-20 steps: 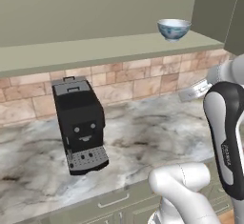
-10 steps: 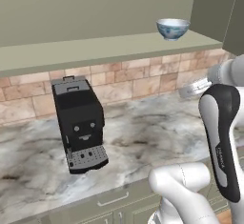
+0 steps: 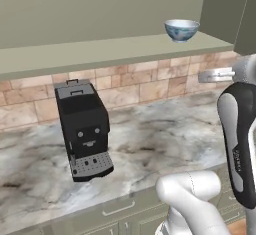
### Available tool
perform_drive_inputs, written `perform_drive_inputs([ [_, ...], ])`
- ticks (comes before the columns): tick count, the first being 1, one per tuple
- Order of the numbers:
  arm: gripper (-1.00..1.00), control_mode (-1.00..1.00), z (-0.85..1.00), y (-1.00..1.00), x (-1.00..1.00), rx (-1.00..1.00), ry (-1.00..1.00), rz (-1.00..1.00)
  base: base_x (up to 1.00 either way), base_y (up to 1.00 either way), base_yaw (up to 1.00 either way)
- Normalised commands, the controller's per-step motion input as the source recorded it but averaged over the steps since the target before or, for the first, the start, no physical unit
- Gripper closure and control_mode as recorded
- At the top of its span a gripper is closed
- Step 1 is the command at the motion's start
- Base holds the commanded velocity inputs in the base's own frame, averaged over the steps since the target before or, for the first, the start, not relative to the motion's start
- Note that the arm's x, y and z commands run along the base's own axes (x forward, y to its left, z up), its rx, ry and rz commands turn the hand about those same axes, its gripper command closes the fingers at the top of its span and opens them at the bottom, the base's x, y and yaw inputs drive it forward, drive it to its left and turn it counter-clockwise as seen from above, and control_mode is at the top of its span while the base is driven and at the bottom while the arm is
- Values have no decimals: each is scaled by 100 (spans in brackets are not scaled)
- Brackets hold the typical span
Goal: Take the smaller bowl and place it next to the appetizer plate on the dining counter , and place the larger bowl next to the plate with cooked food.
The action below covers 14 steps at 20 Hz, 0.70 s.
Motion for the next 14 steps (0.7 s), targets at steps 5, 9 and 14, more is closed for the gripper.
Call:
perform_drive_inputs([
  [5, -100, -100, 20, -29, -31, 50, -10, -26, 0, 0, 0],
  [9, -100, -100, 8, 0, -9, 53, -5, -21, 0, 0, 0],
  [14, -100, -100, 15, -31, 12, 42, -3, -12, 0, 0, 0],
])
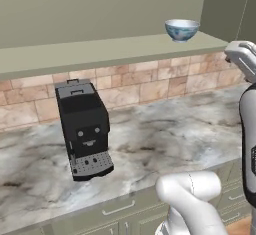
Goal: Take the smaller bowl and place it next to the appetizer plate on the dining counter , and place the larger bowl next to the plate with cooked food.
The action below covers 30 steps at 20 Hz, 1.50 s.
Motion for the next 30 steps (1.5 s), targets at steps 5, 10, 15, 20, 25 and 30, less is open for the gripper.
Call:
perform_drive_inputs([
  [5, -100, -100, 34, -25, 43, 22, 2, -9, 0, 0, 0],
  [10, -100, -100, 27, 0, 68, 0, 17, -3, 0, 0, 0],
  [15, -100, -100, 6, 0, 59, 0, 12, 0, 0, 0, 0],
  [20, -100, -100, 0, -4, 79, 0, 2, 0, 0, 0, 0],
  [25, -100, -100, 0, -18, 77, 0, 2, 0, 0, 0, 0],
  [30, -100, -100, 0, -29, 69, 0, 4, 0, 0, 0, 0],
])
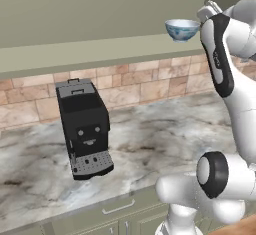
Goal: Take the smaller bowl and place it next to the appetizer plate on the dining counter , and place the larger bowl next to the plate with cooked food.
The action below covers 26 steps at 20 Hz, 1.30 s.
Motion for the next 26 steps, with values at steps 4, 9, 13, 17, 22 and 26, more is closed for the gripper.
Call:
perform_drive_inputs([
  [4, -100, -100, 0, -31, 69, 0, 5, 0, 0, 0, 0],
  [9, -100, -100, 0, -23, 68, 0, 4, 0, 0, 0, 0],
  [13, -100, -100, -8, -13, 67, 0, 1, 0, 0, 0, 0],
  [17, -100, -100, -14, -12, 57, 0, 0, 0, 0, 0, 0],
  [22, -100, -100, -11, -3, 45, 0, 0, 2, 0, 0, 0],
  [26, -100, -100, -10, 0, 46, 0, 0, 3, 0, 0, 0],
])
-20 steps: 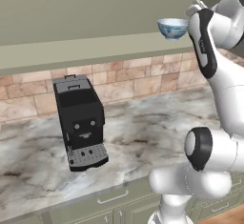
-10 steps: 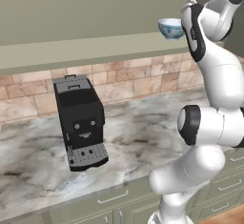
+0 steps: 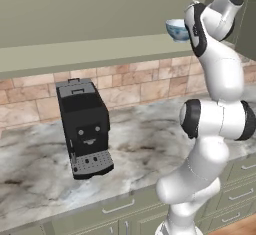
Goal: Take the smaller bowl and place it next to the appetizer plate on the dining counter , and place the larger bowl next to the plate with cooked food.
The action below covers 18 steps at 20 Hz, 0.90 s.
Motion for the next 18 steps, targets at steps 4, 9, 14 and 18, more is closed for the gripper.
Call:
perform_drive_inputs([
  [4, -100, -100, -18, 0, 37, 0, 0, 2, 0, 0, 0],
  [9, -100, -100, -11, -3, 37, 0, 0, 1, 0, 0, 0],
  [14, -100, -100, -2, -6, 38, 0, 0, 0, 0, 0, 0],
  [18, 100, -100, -21, 0, 27, 0, 2, 0, 0, 0, 0],
])
